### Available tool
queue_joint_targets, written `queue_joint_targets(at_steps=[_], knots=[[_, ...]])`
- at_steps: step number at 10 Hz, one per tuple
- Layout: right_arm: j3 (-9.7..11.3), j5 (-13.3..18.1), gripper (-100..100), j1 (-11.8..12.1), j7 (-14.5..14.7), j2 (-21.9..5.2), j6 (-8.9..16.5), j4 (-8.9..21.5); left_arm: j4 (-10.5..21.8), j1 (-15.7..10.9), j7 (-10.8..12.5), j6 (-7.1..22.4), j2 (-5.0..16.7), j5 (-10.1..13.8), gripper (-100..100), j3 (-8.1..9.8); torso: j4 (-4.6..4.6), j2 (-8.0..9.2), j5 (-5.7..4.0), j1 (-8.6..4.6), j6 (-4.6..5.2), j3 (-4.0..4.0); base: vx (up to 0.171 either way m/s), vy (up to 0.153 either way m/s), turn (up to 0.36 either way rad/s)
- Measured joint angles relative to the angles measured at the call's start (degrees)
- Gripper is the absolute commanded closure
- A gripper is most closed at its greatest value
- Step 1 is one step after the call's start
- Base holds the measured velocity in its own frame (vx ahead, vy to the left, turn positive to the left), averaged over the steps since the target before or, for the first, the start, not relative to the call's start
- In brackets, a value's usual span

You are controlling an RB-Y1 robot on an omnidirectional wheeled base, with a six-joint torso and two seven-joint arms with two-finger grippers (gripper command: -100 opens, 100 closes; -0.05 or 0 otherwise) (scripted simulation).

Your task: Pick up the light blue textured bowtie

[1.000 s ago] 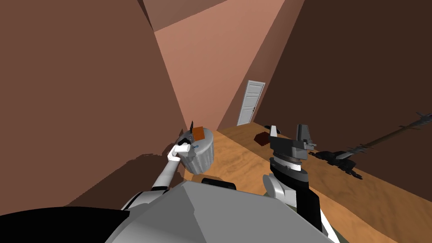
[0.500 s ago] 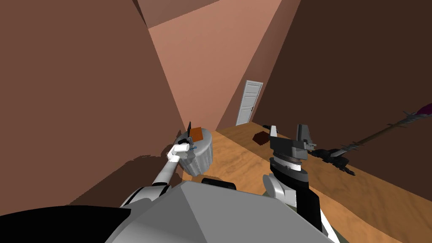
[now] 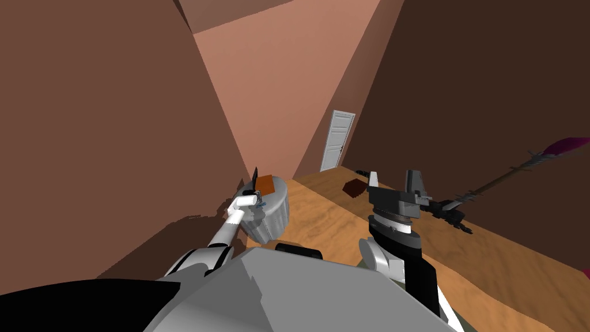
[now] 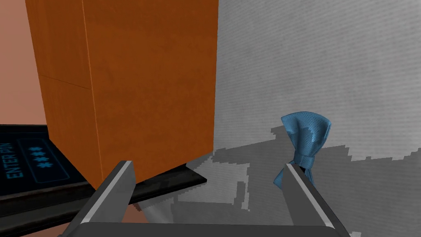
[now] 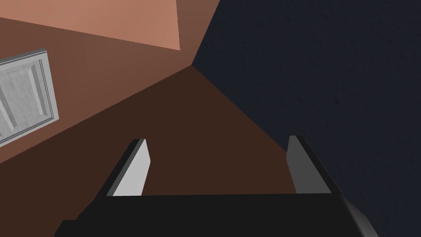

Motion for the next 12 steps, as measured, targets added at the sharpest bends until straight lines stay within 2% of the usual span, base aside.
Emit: queue_joint_targets(at_steps=[2, 4, 6, 8, 9, 12], knots=[[0.0, 0.0, 0, 0.0, 0.0, 0.0, 0.0, 0.0, 1.7, -0.42, 0.06, 3.66, 0.99, 0.85, -100, 0.33, 0.01, 0.01, 0.0, 0.03, -0.01, 0.01, 0.044, -0.007, -0.044], [0.0, 0.0, 0, 0.0, 0.0, 0.0, 0.0, 0.0, 5.9, -2.07, 0.05, 6.35, 1.91, 1.43, -100, 0.44, -0.01, -0.03, 0.01, 0.04, -0.01, -0.01, 0.048, -0.003, -0.048], [0.0, 0.0, 0, 0.0, 0.0, 0.0, 0.0, 0.0, 8.72, -2.55, -0.46, 9.54, 3.41, 2.94, -100, 0.91, 0.0, -0.02, 0.01, 0.06, -0.02, -0.01, 0.047, -0.001, -0.045], [0.0, 0.0, 0, 0.0, 0.0, 0.0, 0.0, 0.0, 10.43, -2.59, -0.27, 12.3, 3.96, 3.31, -100, 1.01, 0.0, 0.0, 0.01, 0.05, -0.02, 0.0, 0.045, 0.001, -0.038], [0.0, 0.0, 0, 0.0, 0.0, 0.0, 0.0, 0.0, 12.51, -3.43, -0.4, 13.07, 4.32, 3.55, -100, 1.01, 0.0, 0.01, 0.01, 0.06, -0.02, 0.0, 0.042, -0.004, -0.053], [0.0, 0.0, 0, 0.0, 0.0, 0.0, 0.0, 0.0, 15.13, -3.5, -0.47, 17.13, 5.66, 4.62, -100, 1.31, 0.0, -0.01, 0.01, 0.06, -0.02, -0.01, 0.057, 0.002, -0.042]])
